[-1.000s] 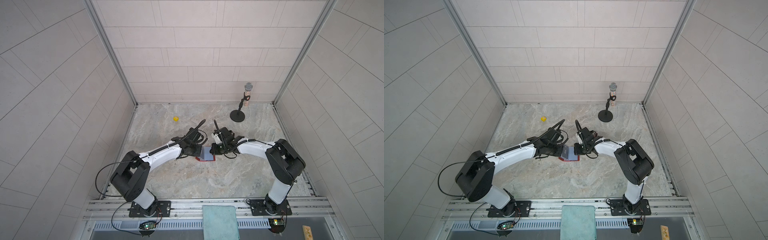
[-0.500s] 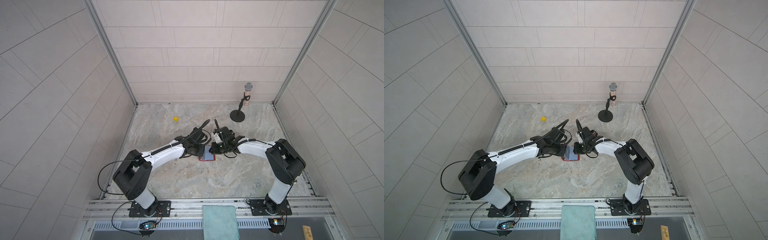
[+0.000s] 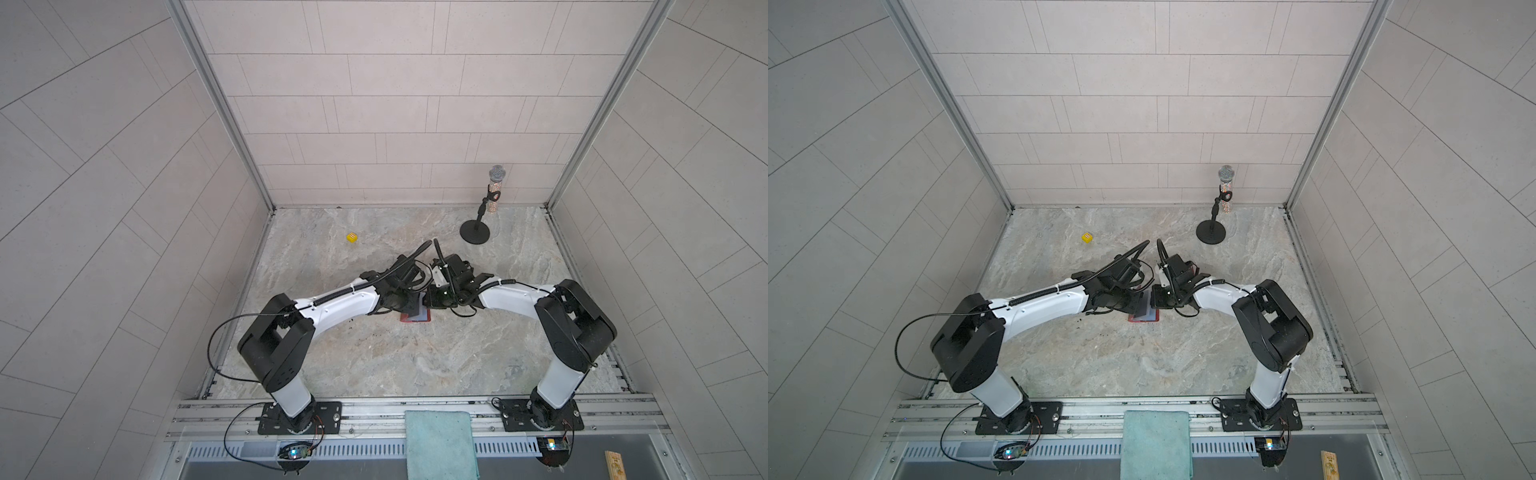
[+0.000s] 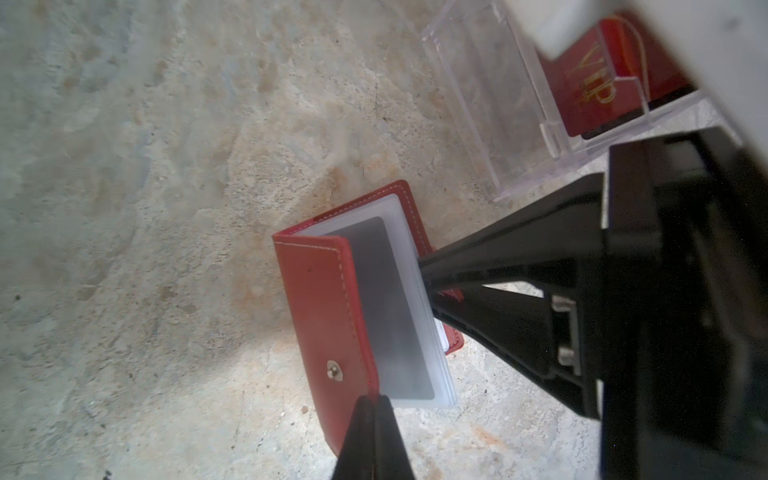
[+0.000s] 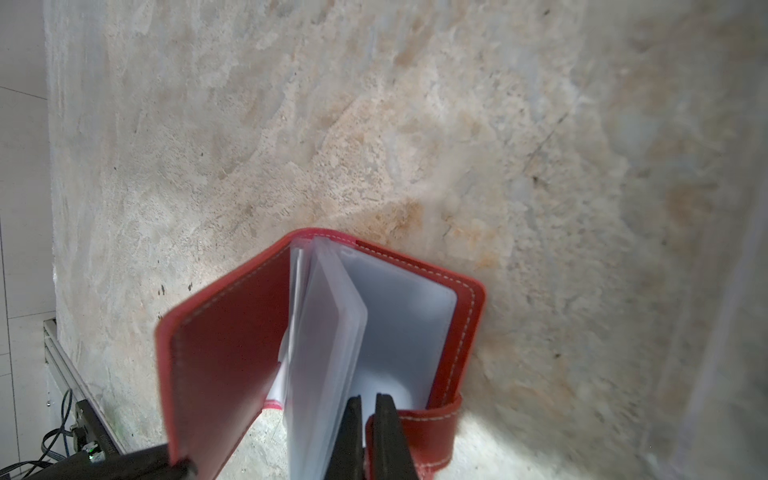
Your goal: Put the credit cards into the card holder
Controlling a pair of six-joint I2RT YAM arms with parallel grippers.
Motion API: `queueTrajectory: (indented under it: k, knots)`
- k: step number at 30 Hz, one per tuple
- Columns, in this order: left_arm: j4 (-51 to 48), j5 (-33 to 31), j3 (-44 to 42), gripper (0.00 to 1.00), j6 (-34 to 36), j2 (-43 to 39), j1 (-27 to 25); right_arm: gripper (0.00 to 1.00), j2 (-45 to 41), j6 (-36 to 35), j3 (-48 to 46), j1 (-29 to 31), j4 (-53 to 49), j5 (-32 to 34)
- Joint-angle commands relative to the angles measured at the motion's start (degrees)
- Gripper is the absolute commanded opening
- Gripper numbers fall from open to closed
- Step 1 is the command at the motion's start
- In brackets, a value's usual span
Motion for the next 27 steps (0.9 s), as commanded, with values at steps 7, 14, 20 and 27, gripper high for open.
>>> queueTrajectory:
  k: [7, 14, 20, 27]
  knots:
    - [5.19, 5.31, 1.5, 0.05, -1.75, 4.09, -0.58, 0.0, -5.93, 1.58, -2.78, -0.75, 1.3, 2.25]
    - [9.5, 7.24, 0.79, 0.05, -4.36, 7.06, -0.6, 0.0, -7.01, 2.77, -4.62, -1.49, 3.62, 0.67]
    - [12.35, 7.63, -0.18, 0.06, -6.82, 8.53, -0.56, 0.0, -6.96, 4.65, -6.08, -2.19, 7.29, -1.09]
    - [13.03, 7.56, -1.24, 0.19, -7.52, 7.52, -0.55, 0.0, -6.79, 5.63, -6.45, -2.35, 8.62, -1.56]
